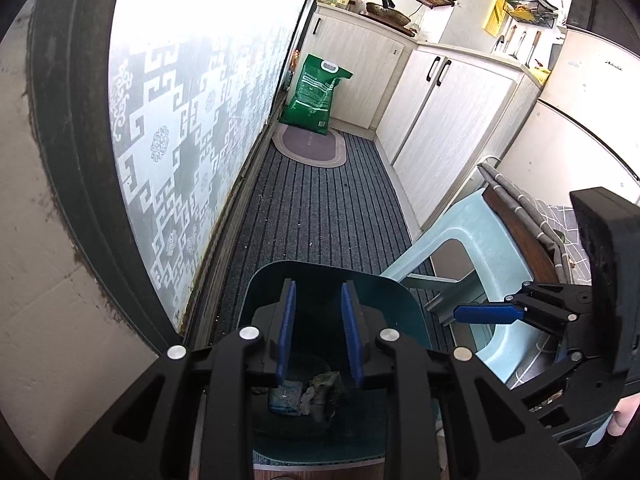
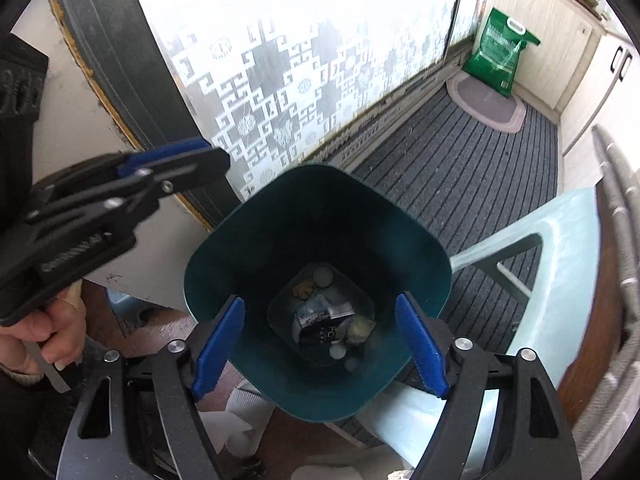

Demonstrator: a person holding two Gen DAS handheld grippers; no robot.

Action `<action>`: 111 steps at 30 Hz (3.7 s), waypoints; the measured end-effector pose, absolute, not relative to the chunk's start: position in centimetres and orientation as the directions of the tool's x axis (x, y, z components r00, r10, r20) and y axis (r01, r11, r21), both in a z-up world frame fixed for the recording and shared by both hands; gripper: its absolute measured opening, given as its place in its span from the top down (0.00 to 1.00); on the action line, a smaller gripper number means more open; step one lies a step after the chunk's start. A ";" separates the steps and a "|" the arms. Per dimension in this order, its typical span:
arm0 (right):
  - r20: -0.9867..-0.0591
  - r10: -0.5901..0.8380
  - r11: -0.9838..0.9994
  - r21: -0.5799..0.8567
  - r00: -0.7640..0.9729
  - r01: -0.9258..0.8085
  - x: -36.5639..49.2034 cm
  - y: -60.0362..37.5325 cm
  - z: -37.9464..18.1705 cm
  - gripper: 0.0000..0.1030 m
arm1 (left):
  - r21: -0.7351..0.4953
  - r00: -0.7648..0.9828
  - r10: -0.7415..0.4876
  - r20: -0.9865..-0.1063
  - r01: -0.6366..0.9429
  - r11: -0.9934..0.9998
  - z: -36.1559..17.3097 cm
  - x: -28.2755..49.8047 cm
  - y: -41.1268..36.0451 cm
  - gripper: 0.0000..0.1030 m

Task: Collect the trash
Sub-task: 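Move the right tool to a walnut shell while the left tool moves to the green avocado, then grasp the walnut shell with the right tool while the left tool grasps the avocado, then carry the avocado and walnut shell over the teal bin with both tools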

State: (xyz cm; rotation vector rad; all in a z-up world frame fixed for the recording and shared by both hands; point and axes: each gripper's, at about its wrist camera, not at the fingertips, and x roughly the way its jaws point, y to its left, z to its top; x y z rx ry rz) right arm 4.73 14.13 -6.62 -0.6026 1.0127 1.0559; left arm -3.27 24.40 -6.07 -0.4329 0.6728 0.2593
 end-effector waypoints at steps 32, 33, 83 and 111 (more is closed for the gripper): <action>-0.678 0.528 0.688 -0.013 0.512 -0.726 12.5 -3.3 2.3 0.56 | -0.222 0.850 0.028 -0.525 -0.169 0.960 -0.5 3.3 13.6 0.56; -0.679 0.521 0.695 -0.014 0.517 -0.719 12.7 -3.8 2.2 0.56 | -0.219 0.851 0.023 -0.525 -0.162 0.962 -0.5 3.5 13.1 0.55; -0.702 0.577 0.676 0.125 0.417 -0.726 20.1 -13.1 0.3 0.82 | -0.048 0.708 -0.089 -0.701 0.078 0.996 -2.2 16.9 0.9 0.66; -0.716 0.591 0.587 0.067 0.371 -0.807 15.8 -3.8 2.2 0.82 | -0.239 0.777 -0.175 -0.605 0.032 0.971 0.3 10.2 9.4 0.69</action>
